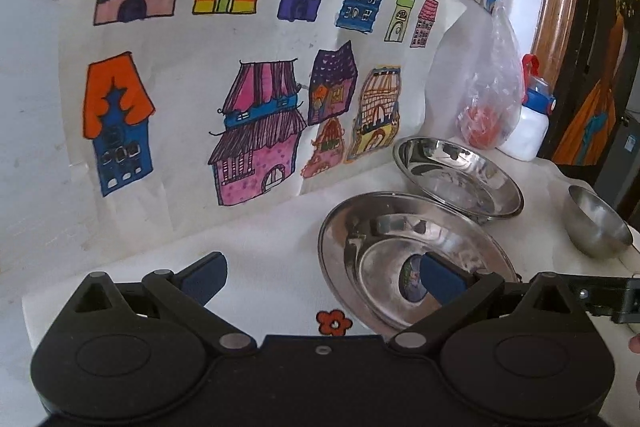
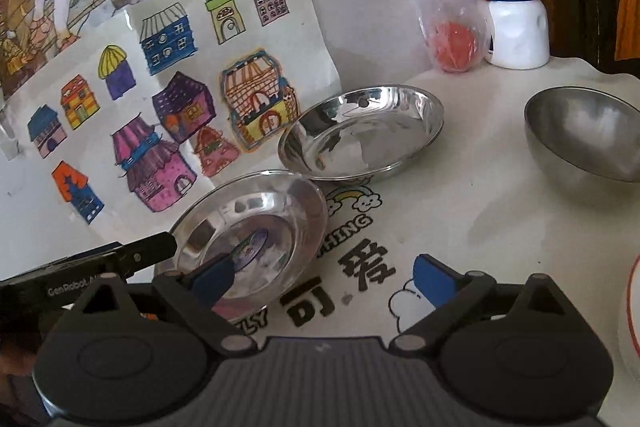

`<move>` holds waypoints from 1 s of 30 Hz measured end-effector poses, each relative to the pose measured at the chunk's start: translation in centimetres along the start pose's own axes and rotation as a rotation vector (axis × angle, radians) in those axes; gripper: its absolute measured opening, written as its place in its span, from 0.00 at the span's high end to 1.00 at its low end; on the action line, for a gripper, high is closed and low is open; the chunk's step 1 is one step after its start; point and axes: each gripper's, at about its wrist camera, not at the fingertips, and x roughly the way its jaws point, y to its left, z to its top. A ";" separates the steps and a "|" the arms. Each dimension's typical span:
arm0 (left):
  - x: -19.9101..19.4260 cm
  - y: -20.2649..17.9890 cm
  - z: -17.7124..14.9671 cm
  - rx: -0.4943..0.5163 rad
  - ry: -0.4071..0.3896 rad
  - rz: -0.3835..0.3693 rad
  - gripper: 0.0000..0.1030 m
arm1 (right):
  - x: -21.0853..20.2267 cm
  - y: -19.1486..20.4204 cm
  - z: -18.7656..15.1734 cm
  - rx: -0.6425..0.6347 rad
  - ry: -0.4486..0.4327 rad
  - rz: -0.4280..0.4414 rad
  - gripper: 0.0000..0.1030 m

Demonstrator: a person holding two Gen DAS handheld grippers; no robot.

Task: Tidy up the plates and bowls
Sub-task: 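Move both tools to the stacked steel plates on the mat, then close both grippers on the rim of the stacked steel plates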

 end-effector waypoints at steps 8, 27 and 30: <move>1.1 0.1 0.2 -0.025 0.006 0.001 0.01 | 1.2 -0.7 0.0 0.029 0.001 0.004 0.12; 1.8 0.2 0.5 -0.083 0.048 -0.031 0.46 | 2.2 0.0 -0.1 0.014 0.008 0.028 0.61; 1.8 0.1 0.5 -0.090 0.057 -0.043 0.63 | 2.3 0.0 -0.1 0.025 0.010 0.044 0.69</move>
